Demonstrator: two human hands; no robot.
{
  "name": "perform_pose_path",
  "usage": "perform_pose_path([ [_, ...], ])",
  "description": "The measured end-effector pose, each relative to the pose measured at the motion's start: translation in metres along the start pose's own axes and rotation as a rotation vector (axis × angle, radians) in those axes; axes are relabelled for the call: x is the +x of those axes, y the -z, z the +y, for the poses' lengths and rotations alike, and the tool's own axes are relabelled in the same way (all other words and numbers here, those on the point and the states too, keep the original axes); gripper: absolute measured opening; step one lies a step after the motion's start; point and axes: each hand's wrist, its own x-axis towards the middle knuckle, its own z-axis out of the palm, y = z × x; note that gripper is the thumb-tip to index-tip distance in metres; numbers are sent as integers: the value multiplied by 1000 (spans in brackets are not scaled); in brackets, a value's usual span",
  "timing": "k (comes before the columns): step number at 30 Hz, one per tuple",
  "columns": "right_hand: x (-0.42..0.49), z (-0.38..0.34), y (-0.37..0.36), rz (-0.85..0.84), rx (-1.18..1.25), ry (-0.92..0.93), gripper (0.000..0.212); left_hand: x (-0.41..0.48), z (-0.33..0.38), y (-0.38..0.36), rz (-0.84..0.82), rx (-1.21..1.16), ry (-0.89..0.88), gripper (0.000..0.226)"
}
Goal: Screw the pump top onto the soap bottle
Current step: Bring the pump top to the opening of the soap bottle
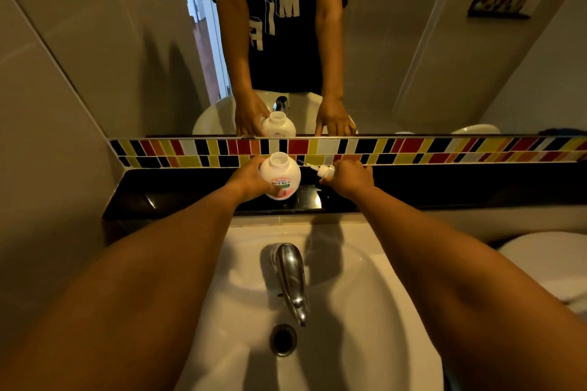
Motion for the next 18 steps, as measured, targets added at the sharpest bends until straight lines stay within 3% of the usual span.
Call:
perform_pose_path([
  [9, -5, -1, 6, -9, 264, -101, 46, -2, -4, 10, -12, 8, -30, 75],
  [18, -25, -8, 59, 40, 101, 162, 55, -11, 6, 46, -38, 159, -83, 78],
])
